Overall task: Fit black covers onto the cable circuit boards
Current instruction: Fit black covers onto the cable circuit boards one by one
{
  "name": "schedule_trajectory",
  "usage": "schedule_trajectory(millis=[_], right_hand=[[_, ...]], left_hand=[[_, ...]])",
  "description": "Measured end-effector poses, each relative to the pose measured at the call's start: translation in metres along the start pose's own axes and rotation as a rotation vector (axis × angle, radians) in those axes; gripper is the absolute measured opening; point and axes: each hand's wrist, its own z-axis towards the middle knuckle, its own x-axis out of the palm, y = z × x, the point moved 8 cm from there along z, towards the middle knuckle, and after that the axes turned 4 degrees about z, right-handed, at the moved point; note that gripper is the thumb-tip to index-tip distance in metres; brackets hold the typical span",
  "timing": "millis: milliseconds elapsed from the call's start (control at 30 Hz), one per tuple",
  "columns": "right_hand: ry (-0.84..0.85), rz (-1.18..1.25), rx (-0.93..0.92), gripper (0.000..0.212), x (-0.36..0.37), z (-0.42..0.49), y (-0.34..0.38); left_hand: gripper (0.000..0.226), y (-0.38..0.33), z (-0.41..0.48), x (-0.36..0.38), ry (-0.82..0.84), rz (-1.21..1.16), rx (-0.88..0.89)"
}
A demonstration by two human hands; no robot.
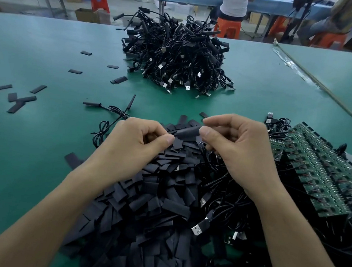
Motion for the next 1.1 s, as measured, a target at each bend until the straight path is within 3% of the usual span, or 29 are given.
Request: schedule_trajectory(millis=[200,300,367,500,633,867,1100], right_hand=[[-0.244,-0.413,-0.167,0.008,-0.029,-0.003,0.030],[-0.209,-0.771,-0.115,0.024,-0.032,-0.002,0.027],[-0.107,-0.940,0.040,0.037,-0.031,-0.002,0.011],[-0.079,-1.016,0.186,0.041,-0.034,-0.005,-0.003],[-0.143,-0.929,0.097,0.035,-0.039,-0.002,0.009],[-0.021,-0.394,-0.230,0.027,-0.017,-0.007,0.052],[0.128,-0.218,-0.174,0.025,0.005,-0.007,0.038]], left_hand=[[0.031,0.056,0.009,-0.042,-0.329,0.008,-0.218],[0.036,0.081,0.013,-0.044,-0.329,-0.184,-0.306],[0.053,0.089,0.013,-0.037,-0.274,-0.218,-0.349],[0.052,0.074,0.012,-0.032,-0.224,0.154,-0.226],[0.026,0.043,0.008,-0.031,-0.279,0.124,-0.096],[0.020,-0.019,-0.004,0.011,0.023,-0.268,0.078],[0.008,-0.031,-0.011,0.030,0.058,-0.442,0.091]])
